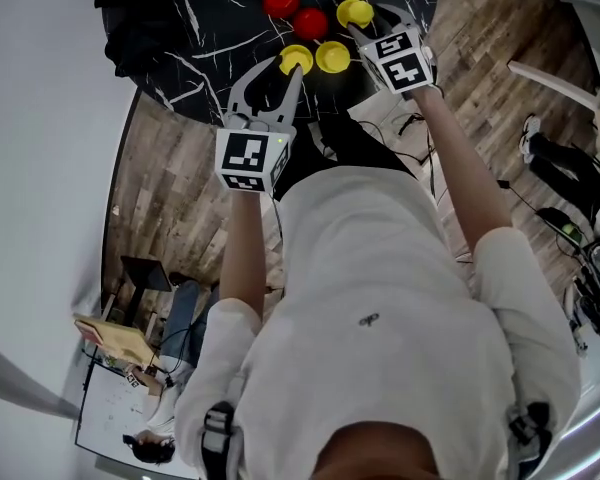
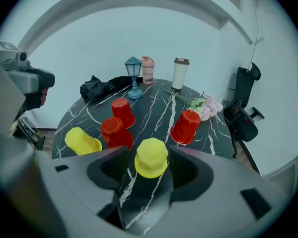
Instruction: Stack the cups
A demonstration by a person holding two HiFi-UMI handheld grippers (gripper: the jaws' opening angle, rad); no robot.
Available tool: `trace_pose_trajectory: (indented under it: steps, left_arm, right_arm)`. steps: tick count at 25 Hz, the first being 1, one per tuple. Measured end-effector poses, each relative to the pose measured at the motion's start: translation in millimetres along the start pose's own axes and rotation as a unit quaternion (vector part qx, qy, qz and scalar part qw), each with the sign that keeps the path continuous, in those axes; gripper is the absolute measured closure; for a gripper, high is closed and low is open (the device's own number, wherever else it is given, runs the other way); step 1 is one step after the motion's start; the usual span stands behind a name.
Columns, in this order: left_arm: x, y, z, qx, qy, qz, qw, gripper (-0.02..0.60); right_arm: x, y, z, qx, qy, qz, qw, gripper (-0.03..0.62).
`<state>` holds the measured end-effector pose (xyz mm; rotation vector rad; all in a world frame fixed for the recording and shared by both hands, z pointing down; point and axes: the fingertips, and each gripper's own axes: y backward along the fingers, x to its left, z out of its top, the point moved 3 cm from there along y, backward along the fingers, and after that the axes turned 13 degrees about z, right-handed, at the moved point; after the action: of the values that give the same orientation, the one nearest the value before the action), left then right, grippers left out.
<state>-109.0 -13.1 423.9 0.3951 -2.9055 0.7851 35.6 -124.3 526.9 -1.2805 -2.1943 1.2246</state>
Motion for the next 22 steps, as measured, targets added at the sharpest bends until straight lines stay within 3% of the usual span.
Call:
trace_pose_trajectory:
  steps: [22]
  left_arm:
    - [2,-2,-3,0.007,0.002,-0.003,1.0000,0.483]
  right_arm:
    - [-6,-17,0,0.011,-0.003,0.003,1.000,0.366]
